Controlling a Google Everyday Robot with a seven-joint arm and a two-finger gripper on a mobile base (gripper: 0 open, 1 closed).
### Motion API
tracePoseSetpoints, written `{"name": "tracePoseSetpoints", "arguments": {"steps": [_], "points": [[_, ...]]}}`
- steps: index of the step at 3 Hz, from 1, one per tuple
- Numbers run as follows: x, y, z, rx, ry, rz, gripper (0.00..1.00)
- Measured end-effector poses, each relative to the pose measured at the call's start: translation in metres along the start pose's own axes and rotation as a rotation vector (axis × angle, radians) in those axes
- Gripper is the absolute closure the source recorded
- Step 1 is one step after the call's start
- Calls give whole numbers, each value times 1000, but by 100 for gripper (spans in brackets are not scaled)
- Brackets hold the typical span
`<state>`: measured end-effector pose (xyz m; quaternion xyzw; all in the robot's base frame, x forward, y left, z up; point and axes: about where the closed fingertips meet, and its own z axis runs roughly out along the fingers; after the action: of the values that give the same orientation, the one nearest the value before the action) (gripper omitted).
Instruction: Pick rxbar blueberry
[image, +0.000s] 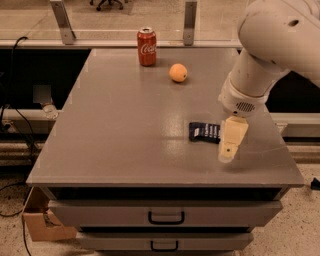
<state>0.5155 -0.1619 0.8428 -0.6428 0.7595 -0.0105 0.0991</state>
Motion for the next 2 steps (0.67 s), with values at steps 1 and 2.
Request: {"name": "tracePoseSetpoints", "arguments": {"steps": [1,2], "points": [[-2,-3,17,-38,14,-10,0],[-4,-5,24,-57,16,-18,16]]}}
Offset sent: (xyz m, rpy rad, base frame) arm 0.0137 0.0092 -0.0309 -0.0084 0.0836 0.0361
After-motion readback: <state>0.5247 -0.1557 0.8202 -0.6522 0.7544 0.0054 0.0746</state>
